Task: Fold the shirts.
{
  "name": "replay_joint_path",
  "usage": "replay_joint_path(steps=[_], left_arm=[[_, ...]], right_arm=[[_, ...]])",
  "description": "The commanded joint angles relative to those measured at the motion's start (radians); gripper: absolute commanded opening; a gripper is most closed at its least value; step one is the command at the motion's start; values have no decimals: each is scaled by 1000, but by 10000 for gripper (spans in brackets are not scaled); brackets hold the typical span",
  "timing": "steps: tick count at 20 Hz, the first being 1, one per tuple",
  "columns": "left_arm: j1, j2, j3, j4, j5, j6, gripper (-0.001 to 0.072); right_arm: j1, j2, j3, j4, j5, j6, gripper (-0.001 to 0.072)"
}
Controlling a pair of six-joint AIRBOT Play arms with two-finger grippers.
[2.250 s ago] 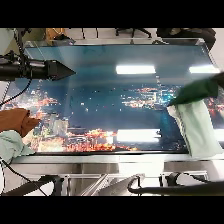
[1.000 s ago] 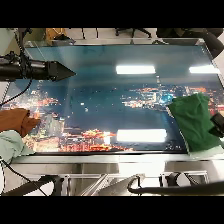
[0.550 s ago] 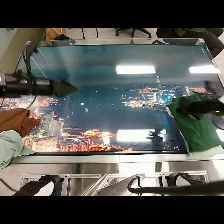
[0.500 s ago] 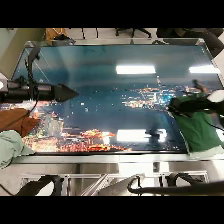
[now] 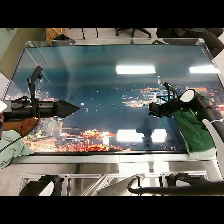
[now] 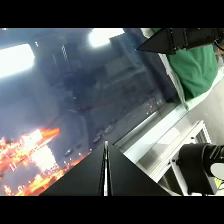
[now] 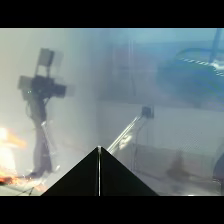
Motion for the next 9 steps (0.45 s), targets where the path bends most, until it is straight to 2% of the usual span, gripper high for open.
replay_joint_path(steps=[1, 9], left_arm=[[0, 16, -19, -1, 12, 2, 16], [0, 16, -19, 0, 9, 1, 16]], right_arm=[[11, -5, 0, 3, -4, -2, 20], [11, -6, 0, 3, -4, -2, 20]])
